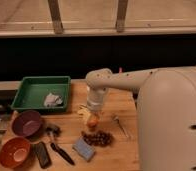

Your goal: Place apple in metal cup

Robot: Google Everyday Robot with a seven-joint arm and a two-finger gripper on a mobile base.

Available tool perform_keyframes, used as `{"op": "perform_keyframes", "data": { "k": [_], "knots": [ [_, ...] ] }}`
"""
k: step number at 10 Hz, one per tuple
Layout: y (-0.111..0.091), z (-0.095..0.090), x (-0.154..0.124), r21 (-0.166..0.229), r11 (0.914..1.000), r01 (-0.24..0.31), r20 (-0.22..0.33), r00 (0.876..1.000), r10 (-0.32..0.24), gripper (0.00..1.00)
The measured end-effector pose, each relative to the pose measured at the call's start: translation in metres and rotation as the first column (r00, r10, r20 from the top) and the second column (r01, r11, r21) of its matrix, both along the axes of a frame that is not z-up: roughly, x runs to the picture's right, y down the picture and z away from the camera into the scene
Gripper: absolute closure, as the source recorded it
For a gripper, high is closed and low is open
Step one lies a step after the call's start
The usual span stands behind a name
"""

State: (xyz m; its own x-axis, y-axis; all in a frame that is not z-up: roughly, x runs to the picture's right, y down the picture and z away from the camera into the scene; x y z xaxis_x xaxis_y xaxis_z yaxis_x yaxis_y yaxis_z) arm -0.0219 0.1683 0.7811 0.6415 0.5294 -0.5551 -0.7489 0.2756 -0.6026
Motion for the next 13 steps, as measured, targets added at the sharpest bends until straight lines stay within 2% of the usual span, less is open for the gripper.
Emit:
{"op": "perform_keyframes", "data": {
  "k": [6,9,11,12,13],
  "knots": [
    [-0.009,-0.017,0.008,0.048,0.9987,-0.013,-0.008,1.000,0.013,0.20],
    [-0.035,-0.043,0.011,0.125,0.9922,-0.005,-0.031,0.999,0.009,0.20],
    [-0.062,-0.072,0.018,0.200,0.9797,-0.007,-0.057,0.998,0.019,0.20],
    [-0.068,-0.080,0.023,0.222,0.9750,-0.011,-0.066,0.997,0.026,0.20],
    [-0.069,-0.081,0.021,0.227,0.9739,-0.011,-0.063,0.998,0.026,0.20]
  ]
}}
